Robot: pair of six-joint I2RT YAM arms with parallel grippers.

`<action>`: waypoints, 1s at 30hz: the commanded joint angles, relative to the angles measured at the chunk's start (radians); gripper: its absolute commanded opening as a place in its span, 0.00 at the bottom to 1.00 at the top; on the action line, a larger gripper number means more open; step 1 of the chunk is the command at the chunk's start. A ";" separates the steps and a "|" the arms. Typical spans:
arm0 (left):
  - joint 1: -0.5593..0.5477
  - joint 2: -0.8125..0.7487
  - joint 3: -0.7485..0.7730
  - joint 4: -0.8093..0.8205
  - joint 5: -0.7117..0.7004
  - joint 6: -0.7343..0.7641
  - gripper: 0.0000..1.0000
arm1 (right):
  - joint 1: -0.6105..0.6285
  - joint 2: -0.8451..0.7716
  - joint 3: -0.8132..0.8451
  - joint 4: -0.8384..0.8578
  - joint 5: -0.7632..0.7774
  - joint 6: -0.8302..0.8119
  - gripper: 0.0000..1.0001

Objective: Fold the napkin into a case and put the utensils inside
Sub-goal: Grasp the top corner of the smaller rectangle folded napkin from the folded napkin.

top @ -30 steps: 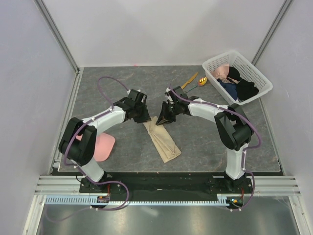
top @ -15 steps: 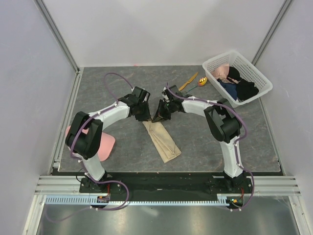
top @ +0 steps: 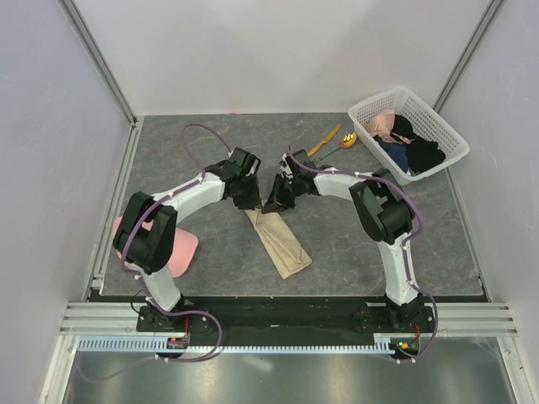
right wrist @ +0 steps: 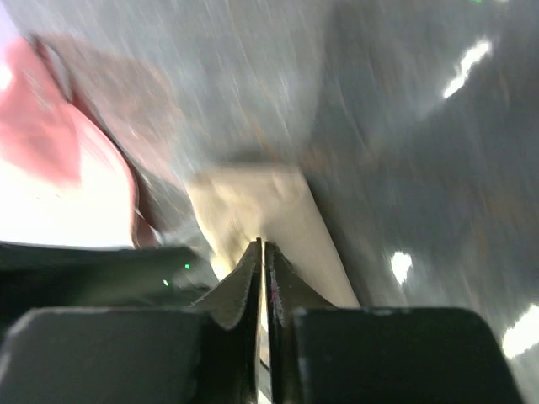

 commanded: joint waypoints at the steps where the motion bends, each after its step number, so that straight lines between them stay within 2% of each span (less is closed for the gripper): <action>1: -0.003 -0.179 -0.008 -0.064 0.004 -0.045 0.35 | -0.009 -0.185 -0.079 -0.155 0.026 -0.148 0.15; 5: -0.004 -0.289 -0.146 -0.040 0.103 -0.148 0.30 | 0.003 -0.308 -0.116 -0.362 0.084 -0.331 0.25; 6: -0.004 -0.306 -0.219 -0.020 0.136 -0.205 0.29 | 0.014 -0.324 -0.116 -0.391 0.101 -0.364 0.30; 7: -0.006 -0.335 -0.256 0.012 0.212 -0.235 0.28 | 0.026 -0.337 -0.115 -0.423 0.125 -0.393 0.32; 10: -0.027 -0.365 -0.394 0.147 0.313 -0.369 0.25 | 0.092 -0.362 -0.093 -0.532 0.243 -0.482 0.39; 14: -0.059 -0.386 -0.463 0.207 0.295 -0.463 0.23 | 0.181 -0.377 -0.075 -0.591 0.360 -0.513 0.47; 20: -0.072 -0.388 -0.526 0.217 0.251 -0.567 0.22 | 0.270 -0.347 -0.047 -0.627 0.464 -0.519 0.47; 25: -0.084 -0.320 -0.566 0.244 0.254 -0.622 0.17 | 0.301 -0.321 -0.004 -0.646 0.526 -0.528 0.43; 30: -0.092 -0.329 -0.615 0.278 0.226 -0.661 0.16 | 0.309 -0.299 0.010 -0.647 0.535 -0.536 0.40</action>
